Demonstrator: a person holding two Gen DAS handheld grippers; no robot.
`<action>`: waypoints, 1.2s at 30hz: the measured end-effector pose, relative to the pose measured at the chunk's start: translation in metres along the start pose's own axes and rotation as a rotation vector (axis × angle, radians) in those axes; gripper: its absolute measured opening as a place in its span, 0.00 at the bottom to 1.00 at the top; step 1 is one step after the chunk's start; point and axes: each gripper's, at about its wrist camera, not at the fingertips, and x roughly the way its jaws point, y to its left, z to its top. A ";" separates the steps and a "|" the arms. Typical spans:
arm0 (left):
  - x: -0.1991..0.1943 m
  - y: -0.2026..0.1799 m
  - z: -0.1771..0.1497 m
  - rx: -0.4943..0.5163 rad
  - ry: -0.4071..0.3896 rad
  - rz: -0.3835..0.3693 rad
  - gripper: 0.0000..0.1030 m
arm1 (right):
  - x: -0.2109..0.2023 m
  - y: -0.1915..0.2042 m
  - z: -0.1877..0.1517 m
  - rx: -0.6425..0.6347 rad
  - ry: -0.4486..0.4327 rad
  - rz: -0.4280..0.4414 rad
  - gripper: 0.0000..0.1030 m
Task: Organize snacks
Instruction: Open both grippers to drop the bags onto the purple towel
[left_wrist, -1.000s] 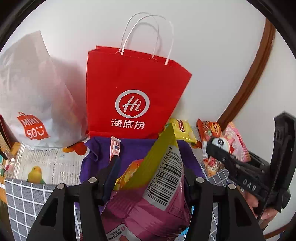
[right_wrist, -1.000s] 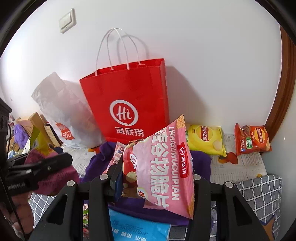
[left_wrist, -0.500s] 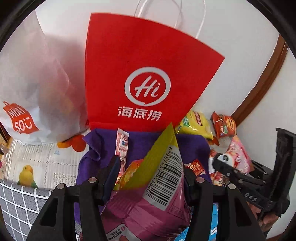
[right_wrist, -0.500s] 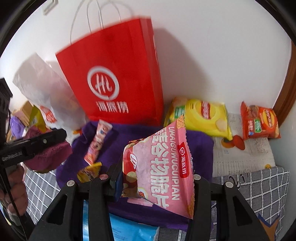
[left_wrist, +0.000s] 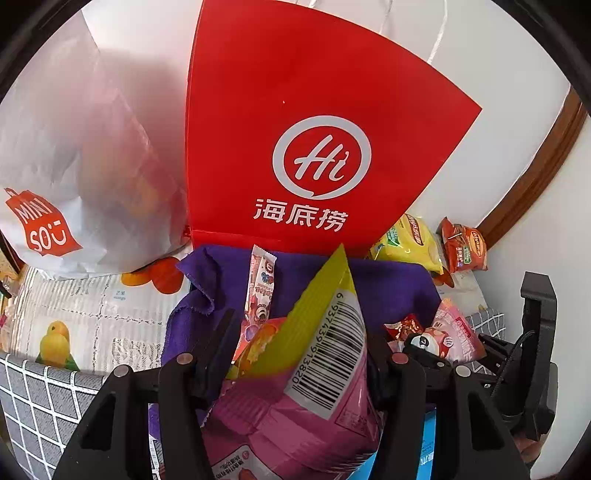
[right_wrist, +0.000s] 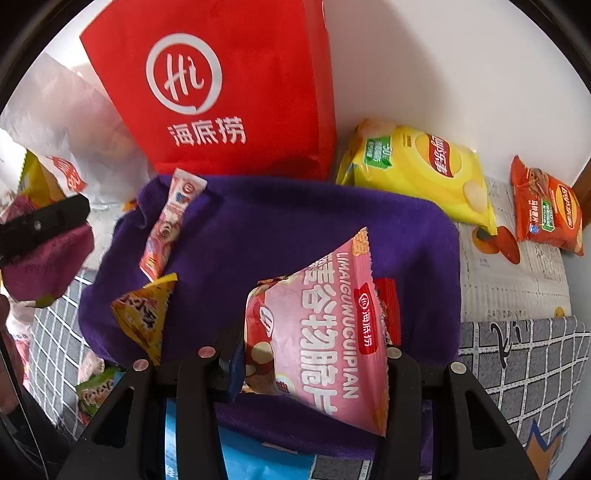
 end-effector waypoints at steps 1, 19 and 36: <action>0.001 0.000 0.000 0.002 0.002 0.001 0.54 | 0.001 0.000 0.000 -0.001 -0.001 -0.010 0.45; 0.027 -0.008 -0.008 0.027 0.085 0.046 0.54 | -0.018 -0.001 0.005 0.009 -0.079 -0.016 0.67; 0.022 -0.016 -0.008 0.045 0.086 0.013 0.60 | -0.056 -0.003 0.007 0.058 -0.210 0.001 0.69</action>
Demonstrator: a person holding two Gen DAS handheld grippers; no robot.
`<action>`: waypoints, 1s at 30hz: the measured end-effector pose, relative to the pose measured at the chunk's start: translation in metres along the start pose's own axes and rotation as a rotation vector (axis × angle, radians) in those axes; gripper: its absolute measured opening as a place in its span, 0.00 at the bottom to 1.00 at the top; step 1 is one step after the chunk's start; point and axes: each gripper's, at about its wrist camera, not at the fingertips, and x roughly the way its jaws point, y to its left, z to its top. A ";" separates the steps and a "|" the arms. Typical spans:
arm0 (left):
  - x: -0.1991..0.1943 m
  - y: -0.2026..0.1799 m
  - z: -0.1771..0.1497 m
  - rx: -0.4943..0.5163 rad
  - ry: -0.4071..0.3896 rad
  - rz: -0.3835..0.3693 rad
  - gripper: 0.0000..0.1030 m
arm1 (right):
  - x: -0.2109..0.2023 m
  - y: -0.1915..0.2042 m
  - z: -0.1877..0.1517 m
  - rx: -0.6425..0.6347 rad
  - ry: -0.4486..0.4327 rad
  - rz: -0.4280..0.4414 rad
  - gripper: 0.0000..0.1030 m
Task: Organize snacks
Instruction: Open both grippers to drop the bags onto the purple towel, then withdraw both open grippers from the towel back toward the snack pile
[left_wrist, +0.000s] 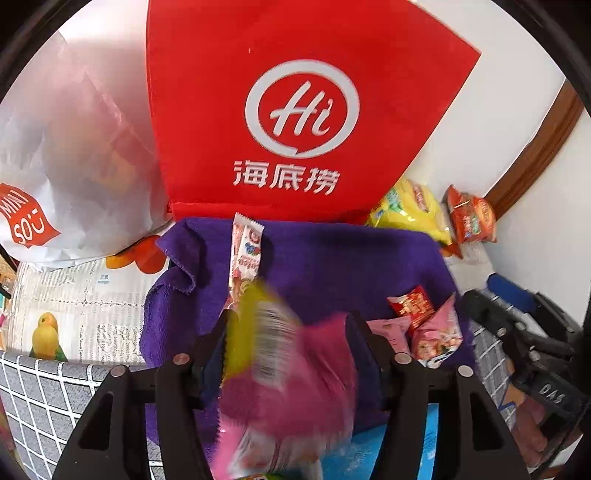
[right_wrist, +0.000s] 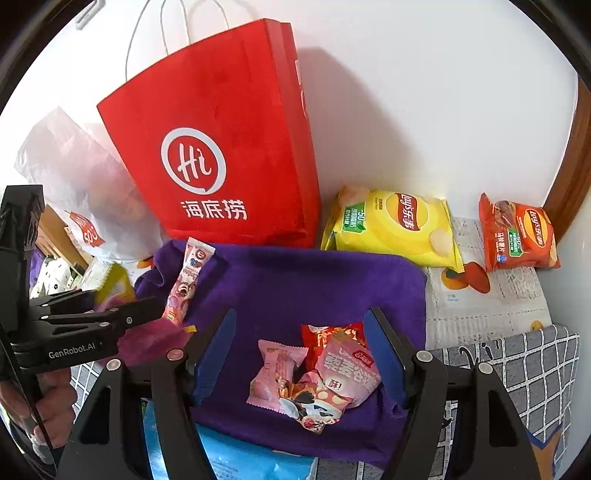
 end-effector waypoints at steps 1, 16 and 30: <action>-0.003 0.000 0.000 -0.004 -0.009 -0.009 0.63 | -0.001 0.001 0.000 -0.006 -0.002 0.001 0.69; -0.055 -0.021 -0.004 0.075 -0.099 -0.019 0.66 | -0.053 0.024 0.002 0.026 -0.104 -0.015 0.69; -0.133 -0.018 -0.033 0.092 -0.196 -0.008 0.66 | -0.124 0.037 -0.045 0.004 -0.178 -0.070 0.69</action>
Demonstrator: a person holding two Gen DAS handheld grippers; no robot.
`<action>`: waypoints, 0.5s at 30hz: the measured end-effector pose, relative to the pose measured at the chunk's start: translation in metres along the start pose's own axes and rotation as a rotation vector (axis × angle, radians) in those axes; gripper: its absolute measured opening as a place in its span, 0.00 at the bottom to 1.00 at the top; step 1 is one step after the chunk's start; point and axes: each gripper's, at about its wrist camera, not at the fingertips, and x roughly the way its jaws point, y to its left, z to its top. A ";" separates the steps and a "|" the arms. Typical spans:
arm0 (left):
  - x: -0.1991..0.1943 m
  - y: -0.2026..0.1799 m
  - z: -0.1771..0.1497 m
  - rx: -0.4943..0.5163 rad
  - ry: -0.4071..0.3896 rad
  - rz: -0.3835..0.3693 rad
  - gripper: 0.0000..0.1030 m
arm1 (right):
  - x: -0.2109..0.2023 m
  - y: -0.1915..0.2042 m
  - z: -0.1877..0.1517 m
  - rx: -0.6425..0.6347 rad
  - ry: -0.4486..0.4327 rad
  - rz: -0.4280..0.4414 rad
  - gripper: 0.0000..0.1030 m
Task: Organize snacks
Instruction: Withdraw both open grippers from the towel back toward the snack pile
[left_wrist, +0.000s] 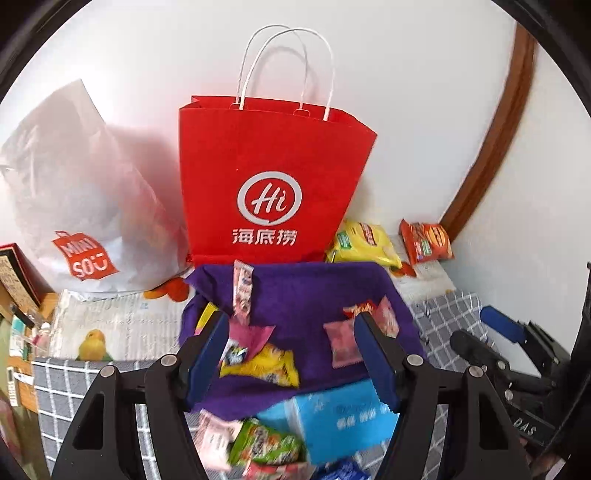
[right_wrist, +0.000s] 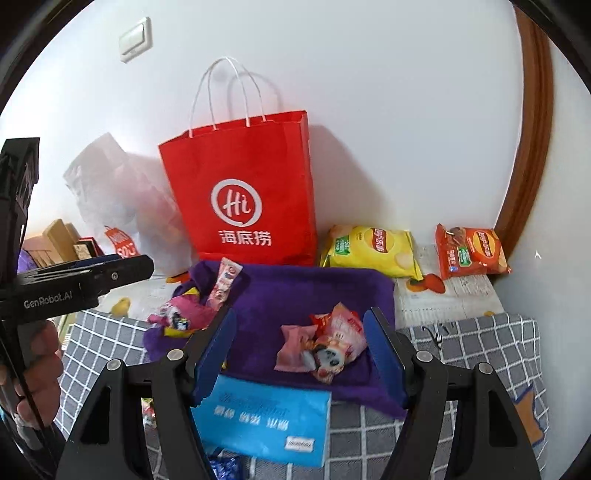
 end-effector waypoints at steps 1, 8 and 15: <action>-0.006 0.002 -0.005 0.002 -0.005 0.013 0.66 | -0.003 0.001 -0.003 0.000 -0.001 0.002 0.69; -0.024 0.016 -0.045 -0.018 0.023 0.036 0.66 | -0.016 0.012 -0.033 -0.012 0.035 0.005 0.69; -0.026 0.030 -0.087 -0.044 0.084 0.049 0.66 | -0.026 0.016 -0.065 -0.021 0.058 -0.006 0.69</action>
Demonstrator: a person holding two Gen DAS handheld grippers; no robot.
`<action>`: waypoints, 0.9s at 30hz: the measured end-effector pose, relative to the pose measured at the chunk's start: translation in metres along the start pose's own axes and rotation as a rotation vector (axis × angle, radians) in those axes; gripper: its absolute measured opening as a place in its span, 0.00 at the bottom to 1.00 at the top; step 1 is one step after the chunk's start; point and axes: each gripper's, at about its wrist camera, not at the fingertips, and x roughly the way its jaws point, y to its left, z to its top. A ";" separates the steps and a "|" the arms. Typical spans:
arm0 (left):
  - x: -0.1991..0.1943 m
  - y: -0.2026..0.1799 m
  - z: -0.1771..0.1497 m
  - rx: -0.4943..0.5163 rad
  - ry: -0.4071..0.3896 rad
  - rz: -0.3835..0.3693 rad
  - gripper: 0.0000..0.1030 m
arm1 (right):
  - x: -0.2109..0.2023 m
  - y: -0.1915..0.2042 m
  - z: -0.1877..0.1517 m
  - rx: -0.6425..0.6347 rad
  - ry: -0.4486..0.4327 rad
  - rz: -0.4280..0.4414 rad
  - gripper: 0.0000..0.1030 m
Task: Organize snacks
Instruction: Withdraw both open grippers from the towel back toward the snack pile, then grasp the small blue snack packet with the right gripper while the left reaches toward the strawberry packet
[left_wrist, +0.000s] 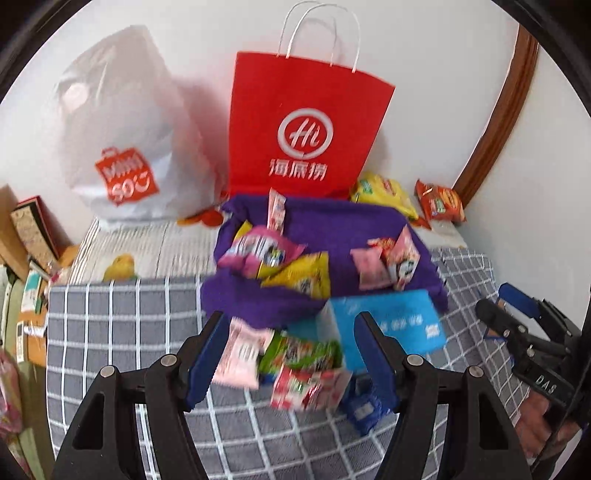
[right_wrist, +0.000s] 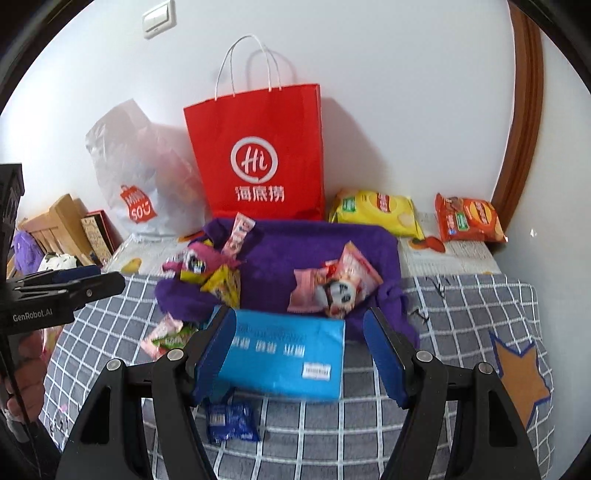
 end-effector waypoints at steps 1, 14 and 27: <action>-0.001 0.003 -0.005 -0.002 0.006 0.002 0.66 | -0.001 0.000 -0.004 0.002 0.002 -0.002 0.69; 0.002 0.059 -0.039 -0.147 0.064 0.035 0.66 | 0.015 0.011 -0.043 0.019 0.081 0.024 0.69; 0.013 0.069 -0.064 -0.153 0.112 0.049 0.66 | 0.075 0.060 -0.106 -0.062 0.232 0.174 0.69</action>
